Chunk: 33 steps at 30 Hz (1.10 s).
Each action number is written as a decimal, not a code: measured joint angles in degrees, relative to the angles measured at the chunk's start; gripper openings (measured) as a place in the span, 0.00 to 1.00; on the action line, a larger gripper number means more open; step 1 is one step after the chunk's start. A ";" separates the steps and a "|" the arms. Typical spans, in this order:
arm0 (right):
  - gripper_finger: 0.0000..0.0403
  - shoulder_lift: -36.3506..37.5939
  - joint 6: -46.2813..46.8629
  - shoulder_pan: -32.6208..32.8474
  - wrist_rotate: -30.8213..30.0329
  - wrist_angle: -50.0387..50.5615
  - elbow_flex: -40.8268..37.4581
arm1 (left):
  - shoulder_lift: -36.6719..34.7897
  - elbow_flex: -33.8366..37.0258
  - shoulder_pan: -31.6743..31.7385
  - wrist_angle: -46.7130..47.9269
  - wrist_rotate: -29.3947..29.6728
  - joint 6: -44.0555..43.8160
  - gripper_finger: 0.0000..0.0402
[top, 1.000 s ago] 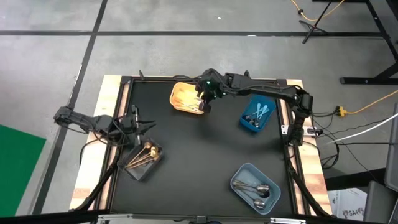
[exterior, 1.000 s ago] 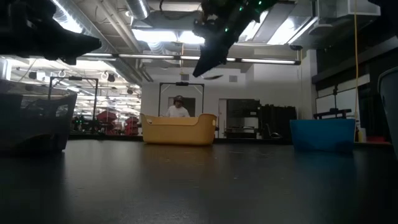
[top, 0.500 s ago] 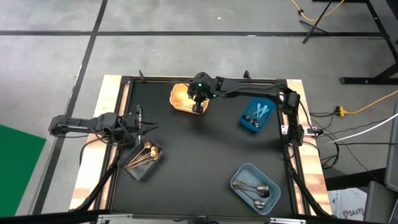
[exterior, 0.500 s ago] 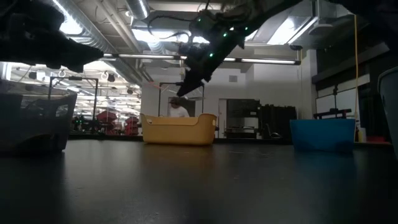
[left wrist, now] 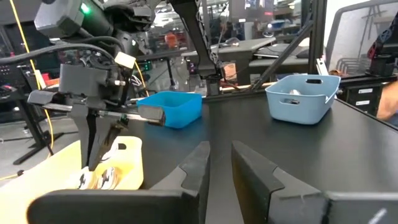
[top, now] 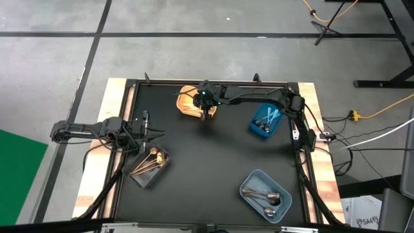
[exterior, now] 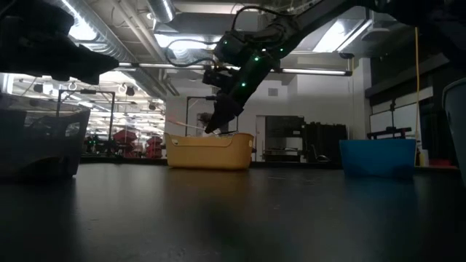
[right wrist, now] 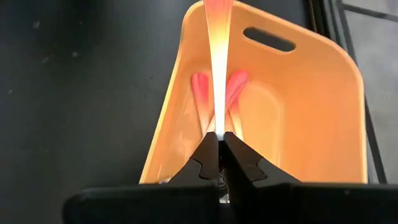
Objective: Sort silverware by color (type)
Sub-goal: Put the orange spoon into the yellow bin
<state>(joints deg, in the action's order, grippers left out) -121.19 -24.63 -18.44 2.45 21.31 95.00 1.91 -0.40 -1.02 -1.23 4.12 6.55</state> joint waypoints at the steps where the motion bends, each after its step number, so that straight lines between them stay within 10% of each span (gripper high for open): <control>1: 0.00 -0.07 -0.13 -0.06 -0.13 0.08 -0.04 | 0.00 0.00 0.00 0.00 0.05 0.00 0.15; 33: 0.01 -0.92 0.78 -1.09 -3.34 4.60 -0.02 | 0.00 0.00 0.00 -0.11 0.85 -0.07 0.15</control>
<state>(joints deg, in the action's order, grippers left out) -122.10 -23.85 -19.53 -0.89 25.90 94.98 1.91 -0.40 -1.02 -1.34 4.97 6.48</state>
